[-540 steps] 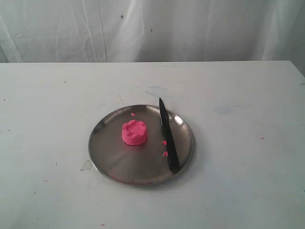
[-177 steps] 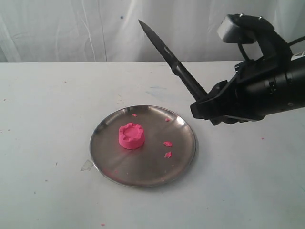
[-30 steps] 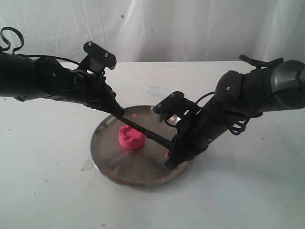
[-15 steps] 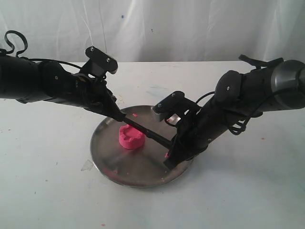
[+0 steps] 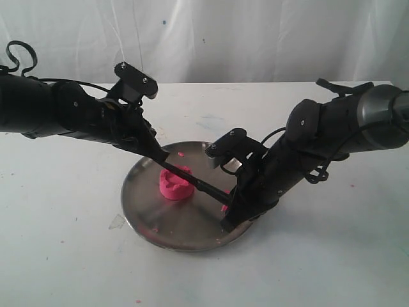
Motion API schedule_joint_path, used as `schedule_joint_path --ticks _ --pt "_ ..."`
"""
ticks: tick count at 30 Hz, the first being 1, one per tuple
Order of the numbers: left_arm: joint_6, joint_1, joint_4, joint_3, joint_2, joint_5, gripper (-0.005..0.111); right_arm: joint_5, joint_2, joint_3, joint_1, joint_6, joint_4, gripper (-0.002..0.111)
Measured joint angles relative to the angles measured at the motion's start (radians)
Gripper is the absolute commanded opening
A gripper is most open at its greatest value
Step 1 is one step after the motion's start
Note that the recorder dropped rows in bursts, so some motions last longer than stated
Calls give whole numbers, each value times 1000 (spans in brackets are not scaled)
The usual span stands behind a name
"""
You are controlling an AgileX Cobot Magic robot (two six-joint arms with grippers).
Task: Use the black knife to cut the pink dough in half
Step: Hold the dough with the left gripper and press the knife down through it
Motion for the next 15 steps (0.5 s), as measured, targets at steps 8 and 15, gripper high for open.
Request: schedule_joint_path --ticks 8,15 --pt "-25 0 0 0 10 -13 0 0 9 0 0 2 2 0" --pt "-27 13 0 -54 101 60 0 0 19 0 0 8 2 0"
